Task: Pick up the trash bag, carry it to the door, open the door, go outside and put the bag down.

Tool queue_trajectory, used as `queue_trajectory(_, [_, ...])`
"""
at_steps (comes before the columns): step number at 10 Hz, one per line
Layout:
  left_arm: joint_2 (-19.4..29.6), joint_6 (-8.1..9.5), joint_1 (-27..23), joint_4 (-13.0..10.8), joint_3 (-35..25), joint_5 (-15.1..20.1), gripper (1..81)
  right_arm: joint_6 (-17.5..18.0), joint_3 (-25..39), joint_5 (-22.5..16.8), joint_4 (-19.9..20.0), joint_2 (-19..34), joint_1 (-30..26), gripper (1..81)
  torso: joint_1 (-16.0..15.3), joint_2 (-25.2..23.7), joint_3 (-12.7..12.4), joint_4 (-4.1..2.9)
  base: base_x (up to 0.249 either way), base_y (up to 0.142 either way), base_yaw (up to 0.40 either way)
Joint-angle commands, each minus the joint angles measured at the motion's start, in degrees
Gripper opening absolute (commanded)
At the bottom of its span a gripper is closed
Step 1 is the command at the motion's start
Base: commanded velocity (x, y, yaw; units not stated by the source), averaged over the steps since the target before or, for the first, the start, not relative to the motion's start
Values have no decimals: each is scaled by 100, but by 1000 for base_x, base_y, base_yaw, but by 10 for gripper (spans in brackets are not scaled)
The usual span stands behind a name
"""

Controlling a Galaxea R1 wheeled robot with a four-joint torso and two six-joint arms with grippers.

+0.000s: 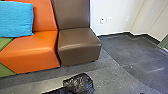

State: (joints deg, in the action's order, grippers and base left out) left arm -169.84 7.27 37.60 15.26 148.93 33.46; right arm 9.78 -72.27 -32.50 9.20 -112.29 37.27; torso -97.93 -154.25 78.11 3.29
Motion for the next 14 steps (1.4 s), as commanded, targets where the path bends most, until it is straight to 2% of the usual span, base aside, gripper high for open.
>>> queue_trajectory(1, [46,-15,-591,47,13,354,811,24,109,-336,161,274,-531,811,2,2,-9,0,0,0,0])
queue_trajectory(3, [46,-59,-441,47,13,257,811,24,109,-336,161,265,-531,811,-26,-2,57,0,0,0,0])
queue_trajectory(4, [38,-67,-363,47,13,100,811,16,109,-336,161,265,-531,811,-26,-5,48,0,0,0,0])
queue_trajectory(7, [11,-50,-37,47,40,-68,811,15,126,-336,161,283,-513,811,-26,-5,48,0,0,0,0])
queue_trajectory(13, [29,-59,104,47,66,-112,811,15,170,-336,161,309,-487,811,-28,-5,48,0,0,0,0])
queue_trajectory(14, [29,-67,104,47,66,-112,10,15,170,-336,161,309,-478,811,-28,-5,48,0,0,0,0])
